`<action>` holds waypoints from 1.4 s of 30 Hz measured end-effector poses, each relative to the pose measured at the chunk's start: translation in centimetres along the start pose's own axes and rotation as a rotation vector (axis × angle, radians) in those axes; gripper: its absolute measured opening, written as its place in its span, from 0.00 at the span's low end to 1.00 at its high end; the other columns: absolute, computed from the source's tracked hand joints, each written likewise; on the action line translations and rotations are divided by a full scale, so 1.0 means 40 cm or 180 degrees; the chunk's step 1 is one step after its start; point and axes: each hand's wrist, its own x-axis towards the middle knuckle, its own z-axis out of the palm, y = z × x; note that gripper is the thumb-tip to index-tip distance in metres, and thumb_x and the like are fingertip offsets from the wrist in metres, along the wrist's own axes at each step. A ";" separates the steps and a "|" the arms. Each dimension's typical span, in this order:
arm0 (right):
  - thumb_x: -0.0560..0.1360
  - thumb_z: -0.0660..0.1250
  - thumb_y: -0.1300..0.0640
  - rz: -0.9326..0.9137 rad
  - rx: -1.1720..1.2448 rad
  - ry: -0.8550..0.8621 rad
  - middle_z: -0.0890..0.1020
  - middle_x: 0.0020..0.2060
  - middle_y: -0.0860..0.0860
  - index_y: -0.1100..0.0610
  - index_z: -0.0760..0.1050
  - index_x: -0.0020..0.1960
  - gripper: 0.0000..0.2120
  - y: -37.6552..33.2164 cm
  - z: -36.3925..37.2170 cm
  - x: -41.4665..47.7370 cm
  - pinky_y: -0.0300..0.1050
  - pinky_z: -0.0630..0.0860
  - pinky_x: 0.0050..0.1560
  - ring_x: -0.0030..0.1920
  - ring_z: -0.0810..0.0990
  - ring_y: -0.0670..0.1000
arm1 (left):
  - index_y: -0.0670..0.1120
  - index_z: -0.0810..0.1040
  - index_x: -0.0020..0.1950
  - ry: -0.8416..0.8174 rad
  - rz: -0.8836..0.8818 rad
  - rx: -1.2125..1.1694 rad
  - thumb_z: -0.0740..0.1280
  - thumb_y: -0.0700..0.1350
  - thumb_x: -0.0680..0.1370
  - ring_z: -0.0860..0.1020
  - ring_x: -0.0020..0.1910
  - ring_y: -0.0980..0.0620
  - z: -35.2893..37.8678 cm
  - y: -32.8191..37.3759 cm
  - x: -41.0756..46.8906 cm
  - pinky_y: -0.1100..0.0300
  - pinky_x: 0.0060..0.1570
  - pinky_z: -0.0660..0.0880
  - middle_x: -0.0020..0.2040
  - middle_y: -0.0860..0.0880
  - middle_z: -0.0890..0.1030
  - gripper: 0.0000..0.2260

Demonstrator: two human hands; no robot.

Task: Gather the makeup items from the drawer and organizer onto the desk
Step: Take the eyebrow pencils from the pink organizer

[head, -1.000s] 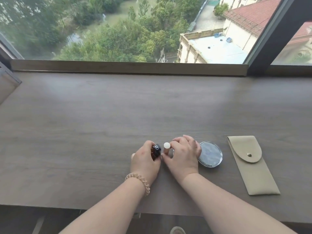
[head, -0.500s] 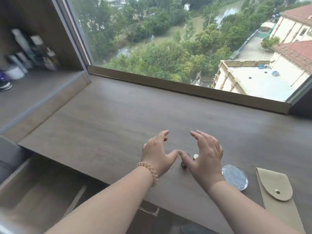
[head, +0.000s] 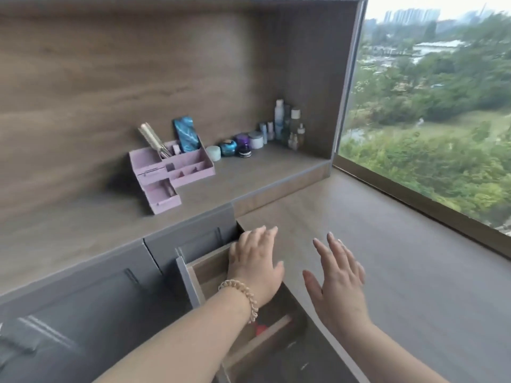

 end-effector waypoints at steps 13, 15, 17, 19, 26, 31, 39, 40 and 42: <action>0.67 0.62 0.47 -0.0620 0.0437 -0.0064 0.74 0.66 0.53 0.50 0.72 0.64 0.25 -0.385 0.488 0.396 0.48 0.58 0.63 0.66 0.67 0.53 | 0.56 0.64 0.70 0.0470 -0.0497 0.0495 0.65 0.54 0.71 0.62 0.71 0.50 -0.037 -0.569 0.274 0.50 0.67 0.60 0.73 0.53 0.65 0.27; 0.68 0.59 0.45 -0.0749 0.0478 -0.0026 0.75 0.65 0.53 0.50 0.72 0.64 0.25 -0.435 0.561 0.469 0.49 0.59 0.62 0.66 0.68 0.53 | 0.55 0.65 0.69 0.0610 -0.0638 0.0582 0.66 0.53 0.70 0.62 0.71 0.50 -0.053 -0.661 0.341 0.50 0.66 0.60 0.72 0.52 0.65 0.28; 0.69 0.60 0.46 -0.0843 0.0496 0.0113 0.75 0.65 0.53 0.51 0.72 0.63 0.24 -0.479 0.614 0.545 0.50 0.62 0.62 0.66 0.70 0.55 | 0.53 0.68 0.68 0.0841 -0.0686 0.0674 0.68 0.52 0.68 0.64 0.70 0.48 -0.070 -0.742 0.411 0.48 0.64 0.62 0.72 0.50 0.67 0.28; 0.68 0.64 0.48 -0.0951 0.0534 0.0268 0.76 0.64 0.52 0.51 0.73 0.63 0.23 -0.522 0.667 0.636 0.51 0.62 0.62 0.65 0.71 0.55 | 0.52 0.69 0.67 0.1024 -0.0671 0.0797 0.70 0.52 0.67 0.65 0.70 0.47 -0.076 -0.822 0.480 0.48 0.63 0.63 0.71 0.49 0.68 0.28; 0.73 0.65 0.56 -0.1000 0.0562 0.0291 0.81 0.53 0.49 0.51 0.75 0.62 0.17 -0.646 0.804 0.906 0.51 0.61 0.62 0.63 0.73 0.55 | 0.52 0.59 0.74 0.0979 -0.0685 0.1044 0.62 0.56 0.73 0.58 0.74 0.51 -0.060 -0.990 0.657 0.49 0.70 0.51 0.74 0.51 0.64 0.30; 0.76 0.62 0.53 -0.0995 0.0413 0.0088 0.81 0.54 0.50 0.48 0.75 0.62 0.15 -0.706 0.868 1.031 0.48 0.60 0.60 0.61 0.72 0.55 | 0.49 0.68 0.68 0.1269 -0.0468 0.1248 0.61 0.56 0.71 0.72 0.64 0.49 -0.030 -1.039 0.679 0.51 0.65 0.58 0.62 0.52 0.77 0.27; 0.74 0.60 0.50 -0.0747 0.0057 0.0067 0.71 0.27 0.47 0.53 0.74 0.36 0.11 -0.774 0.992 1.155 0.50 0.62 0.54 0.42 0.69 0.55 | 0.49 0.69 0.69 0.1533 -0.0303 0.1190 0.62 0.56 0.72 0.74 0.62 0.51 -0.007 -1.054 0.684 0.51 0.65 0.60 0.64 0.53 0.76 0.27; 0.73 0.60 0.50 -0.0724 0.0045 0.0099 0.68 0.25 0.47 0.53 0.72 0.35 0.11 -0.779 1.001 1.165 0.51 0.62 0.55 0.41 0.67 0.54 | 0.48 0.69 0.69 0.1541 -0.0284 0.1188 0.61 0.56 0.72 0.74 0.62 0.50 -0.007 -1.057 0.683 0.50 0.65 0.60 0.64 0.52 0.76 0.27; 0.72 0.61 0.51 -0.0737 -0.0047 0.0085 0.66 0.25 0.46 0.53 0.72 0.35 0.09 -0.782 1.009 1.176 0.51 0.62 0.57 0.41 0.65 0.54 | 0.48 0.69 0.69 0.1563 -0.0277 0.1186 0.62 0.56 0.72 0.74 0.61 0.50 -0.004 -1.062 0.686 0.50 0.65 0.60 0.64 0.52 0.76 0.27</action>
